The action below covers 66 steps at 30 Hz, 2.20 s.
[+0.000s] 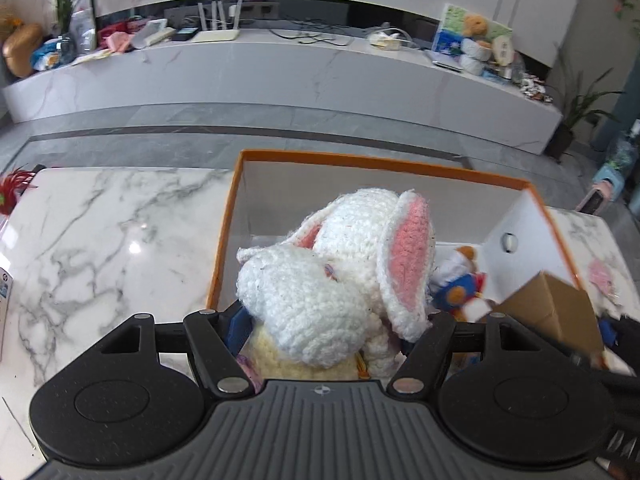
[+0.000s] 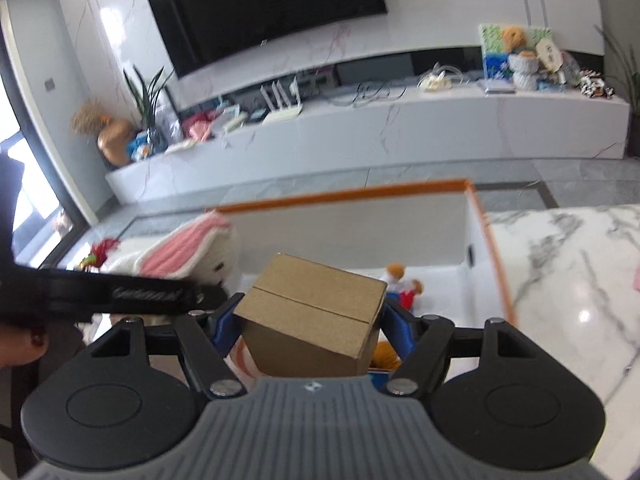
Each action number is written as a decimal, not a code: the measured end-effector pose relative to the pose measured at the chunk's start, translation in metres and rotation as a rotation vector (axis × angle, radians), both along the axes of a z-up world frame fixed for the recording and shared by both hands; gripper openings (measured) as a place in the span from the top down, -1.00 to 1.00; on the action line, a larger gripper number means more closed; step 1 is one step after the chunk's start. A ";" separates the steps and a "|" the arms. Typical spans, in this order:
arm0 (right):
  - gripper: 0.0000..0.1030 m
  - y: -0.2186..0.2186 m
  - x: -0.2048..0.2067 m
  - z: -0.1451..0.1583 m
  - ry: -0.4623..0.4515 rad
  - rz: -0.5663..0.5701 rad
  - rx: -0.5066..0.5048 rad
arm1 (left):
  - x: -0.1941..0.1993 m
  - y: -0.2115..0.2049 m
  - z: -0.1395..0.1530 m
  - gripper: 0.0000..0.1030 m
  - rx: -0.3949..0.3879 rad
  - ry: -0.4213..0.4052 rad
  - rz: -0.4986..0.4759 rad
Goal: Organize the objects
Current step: 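Carry the bunny and cardboard box into the orange box and release, then move the left tool to the orange crochet fruit while the right tool approaches the lotion tube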
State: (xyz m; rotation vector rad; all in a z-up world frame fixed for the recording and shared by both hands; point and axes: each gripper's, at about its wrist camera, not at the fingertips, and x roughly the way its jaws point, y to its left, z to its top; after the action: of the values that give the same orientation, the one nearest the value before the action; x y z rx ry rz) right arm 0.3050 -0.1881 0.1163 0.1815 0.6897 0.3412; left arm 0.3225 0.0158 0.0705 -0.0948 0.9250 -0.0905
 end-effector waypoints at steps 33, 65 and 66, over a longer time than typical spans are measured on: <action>-0.44 0.041 0.021 -0.045 0.156 0.091 -0.140 | 0.013 -0.023 -0.016 -0.61 0.088 0.057 -0.015; -0.61 0.017 -0.006 -0.001 0.055 0.065 -0.077 | -0.024 -0.014 0.042 -0.67 0.074 -0.063 0.019; -0.61 0.014 -0.010 0.004 0.049 0.066 -0.082 | -0.029 -0.014 0.045 -0.67 0.076 -0.068 0.011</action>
State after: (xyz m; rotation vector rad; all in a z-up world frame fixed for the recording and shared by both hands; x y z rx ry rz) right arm 0.2951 -0.1737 0.1199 0.0900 0.7577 0.3720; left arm 0.2931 0.0015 0.1152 -0.0261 0.8586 -0.0486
